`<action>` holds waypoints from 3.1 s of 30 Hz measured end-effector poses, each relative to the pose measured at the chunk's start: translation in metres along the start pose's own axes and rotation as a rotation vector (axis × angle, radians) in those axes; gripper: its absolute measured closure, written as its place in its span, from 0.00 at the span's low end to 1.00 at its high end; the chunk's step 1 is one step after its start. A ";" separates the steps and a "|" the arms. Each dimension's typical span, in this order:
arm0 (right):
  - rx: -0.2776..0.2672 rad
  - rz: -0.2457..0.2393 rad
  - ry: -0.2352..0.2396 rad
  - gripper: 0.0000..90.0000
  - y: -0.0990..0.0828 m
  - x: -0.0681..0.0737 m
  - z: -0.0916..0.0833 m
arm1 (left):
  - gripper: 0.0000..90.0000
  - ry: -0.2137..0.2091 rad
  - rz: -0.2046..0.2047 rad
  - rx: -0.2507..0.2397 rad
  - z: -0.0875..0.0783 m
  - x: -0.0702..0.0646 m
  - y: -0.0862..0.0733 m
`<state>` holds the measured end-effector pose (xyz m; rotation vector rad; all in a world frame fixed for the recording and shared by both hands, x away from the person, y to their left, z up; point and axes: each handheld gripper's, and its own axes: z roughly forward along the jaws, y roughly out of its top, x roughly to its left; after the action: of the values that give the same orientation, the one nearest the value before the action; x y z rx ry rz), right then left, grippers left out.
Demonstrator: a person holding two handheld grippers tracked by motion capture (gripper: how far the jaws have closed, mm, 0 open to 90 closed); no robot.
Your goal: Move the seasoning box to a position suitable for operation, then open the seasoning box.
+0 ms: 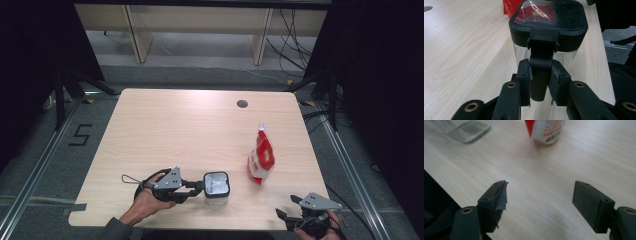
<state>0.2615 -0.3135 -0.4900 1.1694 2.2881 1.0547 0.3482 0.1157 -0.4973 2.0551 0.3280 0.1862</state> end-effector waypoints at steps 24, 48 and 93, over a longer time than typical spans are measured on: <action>-0.004 -0.021 0.046 0.38 0.005 0.012 0.003 | 0.44 0.091 -0.225 -0.023 -0.030 -0.016 0.010; -0.132 -0.151 0.111 0.71 0.032 0.048 0.021 | 0.99 0.151 -0.147 -0.060 -0.019 -0.020 0.034; -0.176 -0.301 0.195 1.00 0.081 0.086 0.065 | 0.99 0.140 -0.175 -0.122 -0.017 -0.018 0.028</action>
<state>0.2932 -0.1835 -0.4704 0.6535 2.3616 1.2642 0.3309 0.1115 -0.4649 1.8862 0.5668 0.2374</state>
